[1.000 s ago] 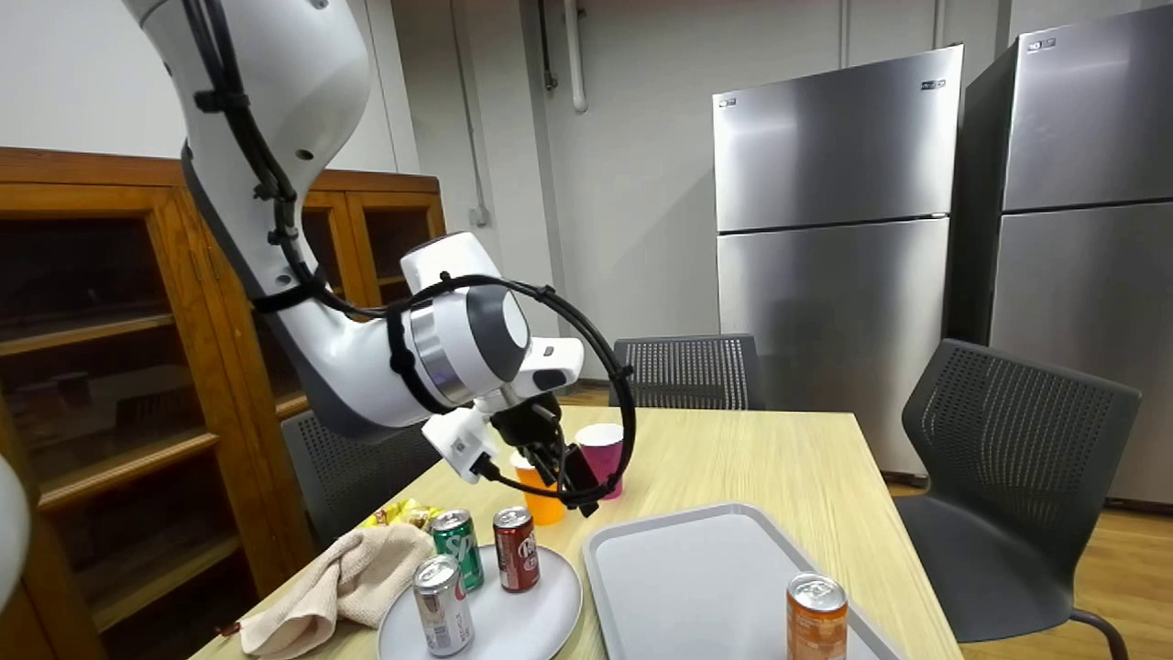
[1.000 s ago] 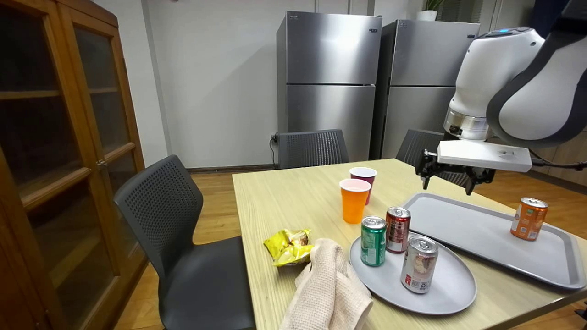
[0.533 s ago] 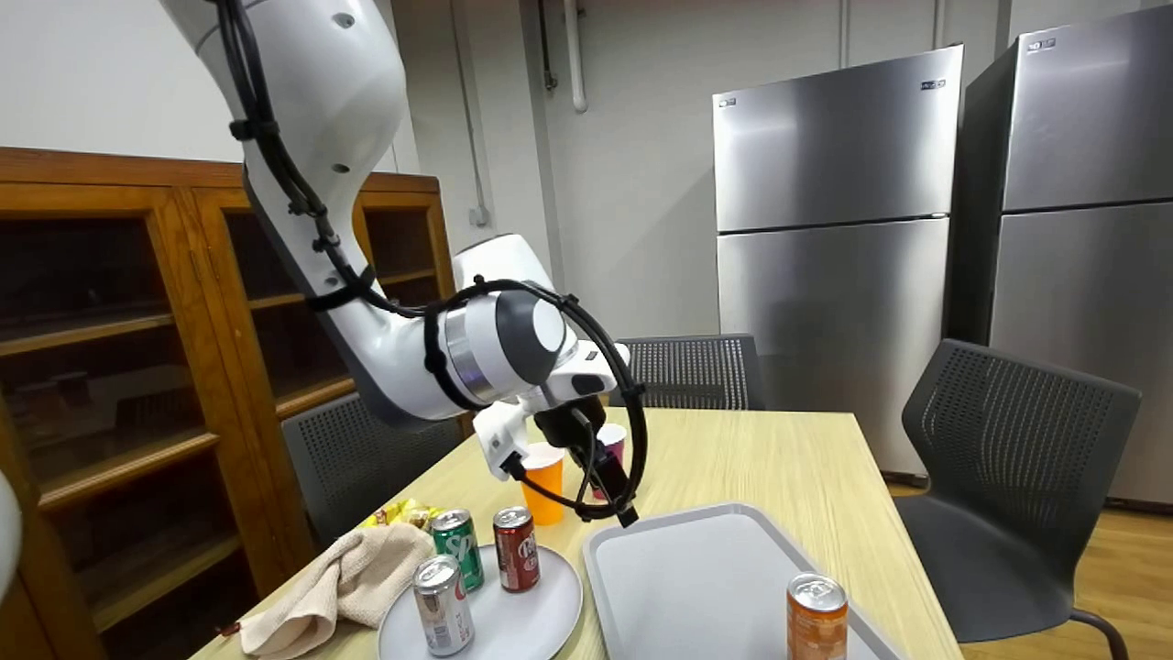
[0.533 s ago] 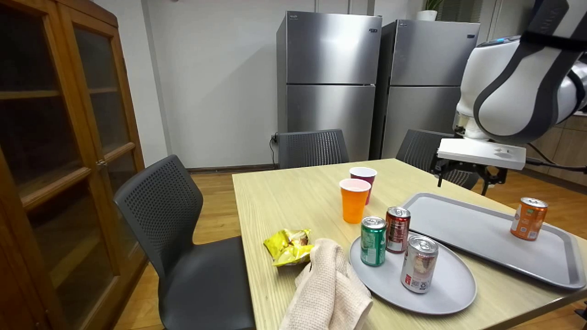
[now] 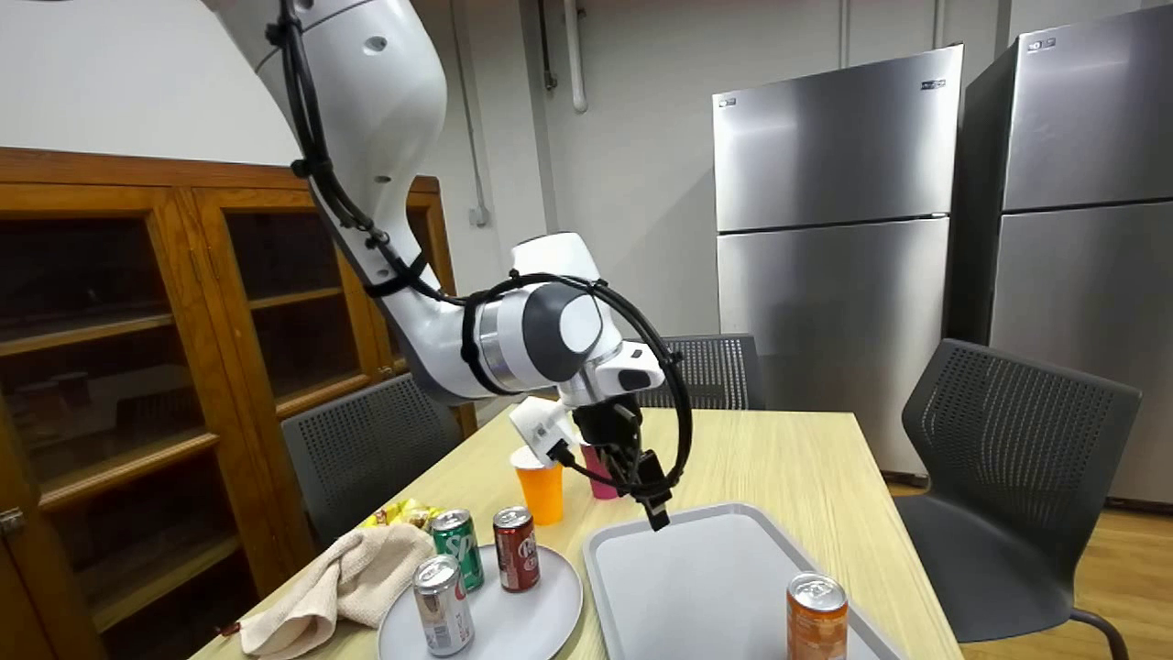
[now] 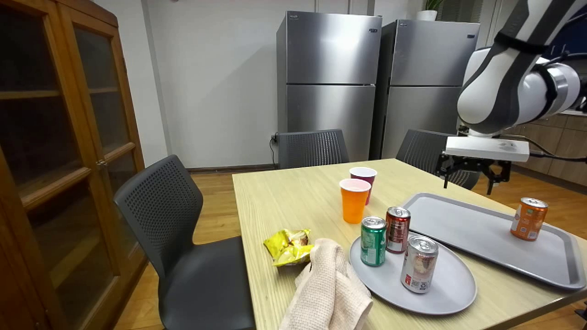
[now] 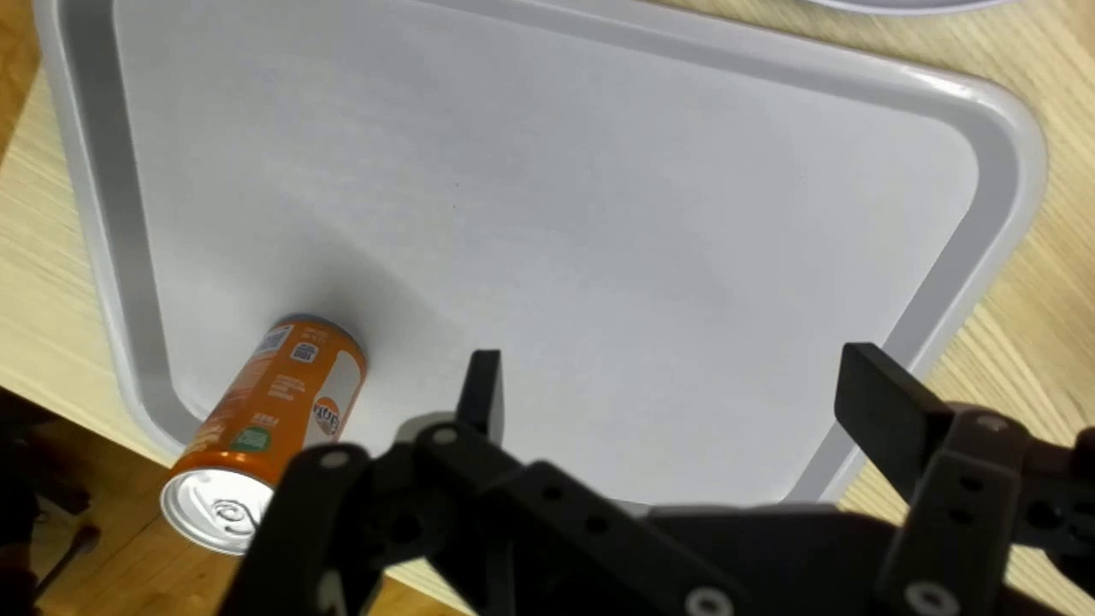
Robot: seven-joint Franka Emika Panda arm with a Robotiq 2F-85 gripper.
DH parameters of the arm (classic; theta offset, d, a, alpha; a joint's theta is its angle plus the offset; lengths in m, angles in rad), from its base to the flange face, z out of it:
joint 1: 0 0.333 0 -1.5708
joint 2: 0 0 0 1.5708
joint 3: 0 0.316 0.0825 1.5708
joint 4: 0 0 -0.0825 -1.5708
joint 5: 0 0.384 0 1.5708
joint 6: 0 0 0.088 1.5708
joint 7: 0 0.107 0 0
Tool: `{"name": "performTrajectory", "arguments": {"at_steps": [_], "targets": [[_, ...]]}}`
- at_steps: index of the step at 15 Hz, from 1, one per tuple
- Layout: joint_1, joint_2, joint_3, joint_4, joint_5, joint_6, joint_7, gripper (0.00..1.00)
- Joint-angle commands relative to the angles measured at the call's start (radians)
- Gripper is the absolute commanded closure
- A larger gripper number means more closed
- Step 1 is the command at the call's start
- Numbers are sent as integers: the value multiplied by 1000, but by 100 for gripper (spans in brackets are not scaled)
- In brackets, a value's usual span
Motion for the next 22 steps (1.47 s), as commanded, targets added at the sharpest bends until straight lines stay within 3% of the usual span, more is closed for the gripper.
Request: {"name": "performTrajectory", "arguments": {"at_steps": [1, 4, 9, 22], "targets": [[-104, 28, 63, 76, 86, -71, -220, 0], [-161, 47, 60, 116, 122, -98, -360, 0], [-234, 78, 48, 170, 133, -123, -479, 0], [-346, 186, 49, 274, 155, -138, -567, 0]]}}
